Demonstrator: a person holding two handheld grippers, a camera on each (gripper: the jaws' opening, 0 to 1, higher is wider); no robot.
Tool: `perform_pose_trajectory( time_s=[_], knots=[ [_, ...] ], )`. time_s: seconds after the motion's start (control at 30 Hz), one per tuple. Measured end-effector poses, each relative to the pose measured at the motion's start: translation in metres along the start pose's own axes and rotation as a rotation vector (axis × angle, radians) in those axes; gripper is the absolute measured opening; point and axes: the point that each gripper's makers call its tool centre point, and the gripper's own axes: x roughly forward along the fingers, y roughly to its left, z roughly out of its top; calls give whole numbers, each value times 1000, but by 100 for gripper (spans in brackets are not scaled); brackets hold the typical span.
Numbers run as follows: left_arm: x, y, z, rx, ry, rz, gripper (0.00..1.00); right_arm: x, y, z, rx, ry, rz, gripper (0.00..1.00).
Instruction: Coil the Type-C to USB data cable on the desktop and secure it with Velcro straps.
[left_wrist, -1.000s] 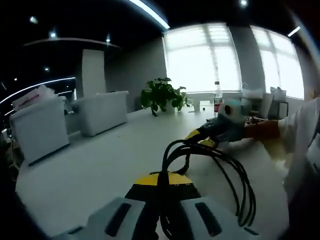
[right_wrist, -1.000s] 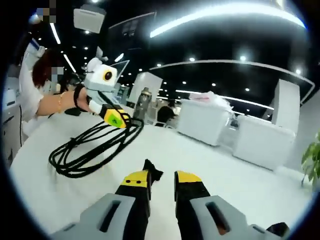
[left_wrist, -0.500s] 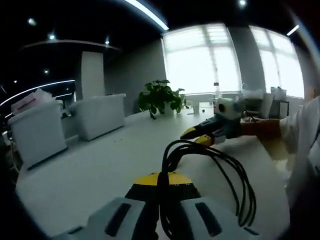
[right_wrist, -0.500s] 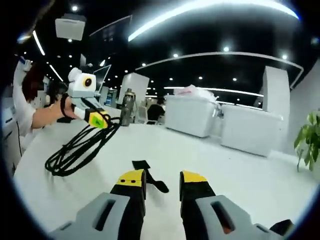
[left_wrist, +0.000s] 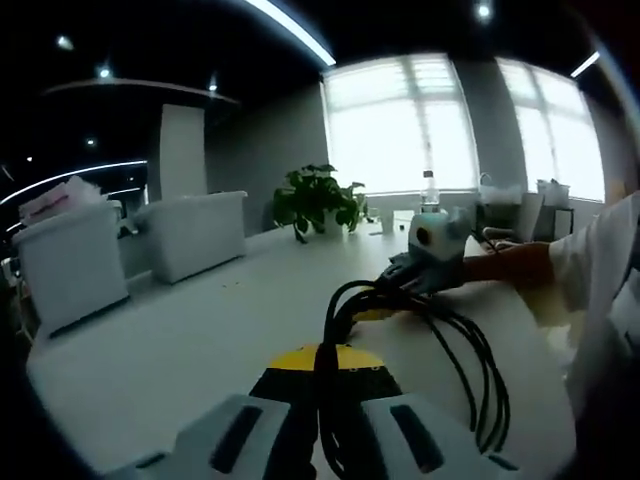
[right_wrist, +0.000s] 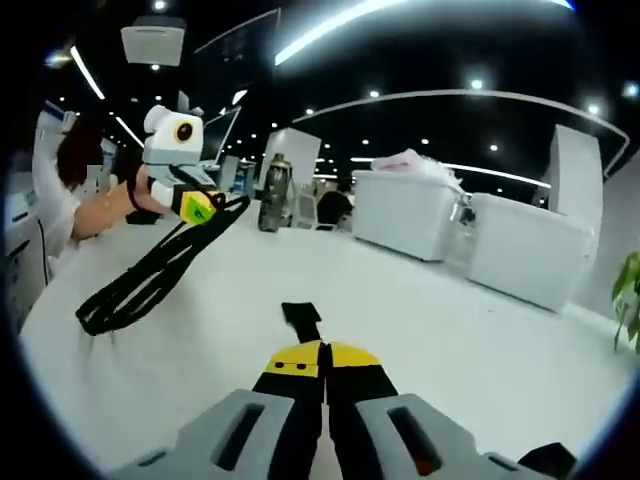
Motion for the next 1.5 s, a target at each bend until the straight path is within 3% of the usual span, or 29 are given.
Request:
perform_pose_trajectory(
  time_s=[0.07,0.13,0.2,0.23,0.3,0.33,0.4,0.43,0.47,0.57,0.87,1.07,1.13,1.3,1.37,1.43,1.5],
  knots=[
    [-5,0,3,-3,-10,3,5,3,17,-1,-22,23,45,1],
    [-9,1,5,1,-19,9,5,4,22,6,-118,14,32,1],
    [-12,1,6,0,-24,14,5,0,15,21,-48,-46,1,5],
    [-13,0,5,-2,-27,17,5,-2,1,23,-21,-58,-40,7],
    [-14,0,5,-6,-29,21,5,-5,-40,6,-105,36,-180,6],
    [-14,0,5,-8,-31,19,5,-3,-51,-4,-141,68,-198,5],
    [-12,-1,5,-13,-38,11,5,3,-55,-34,-43,142,-160,4],
    [-12,-2,6,-12,-39,10,5,4,-54,-36,-31,147,-152,4],
    [-12,-3,6,-8,-39,11,5,6,-49,-38,27,132,-123,3],
    [-13,-4,7,-6,-43,13,5,7,-29,-28,87,70,-50,1],
    [-12,-1,6,-25,-46,15,5,23,33,-20,76,100,108,1],
    [-13,-3,7,-21,-45,13,5,34,74,3,129,30,232,1],
    [-12,-3,6,-18,-39,16,5,35,71,4,123,33,214,1],
    [-12,-4,-4,-44,-1,8,5,7,2,8,146,-32,-37,1],
    [-7,-5,-10,-65,18,6,5,-11,-23,17,79,-83,-144,1],
    [-2,-5,-15,-70,33,8,5,-24,-21,34,87,-152,-138,2],
    [5,-3,-22,-70,62,23,5,-32,1,50,99,-192,-69,3]
  ],
)
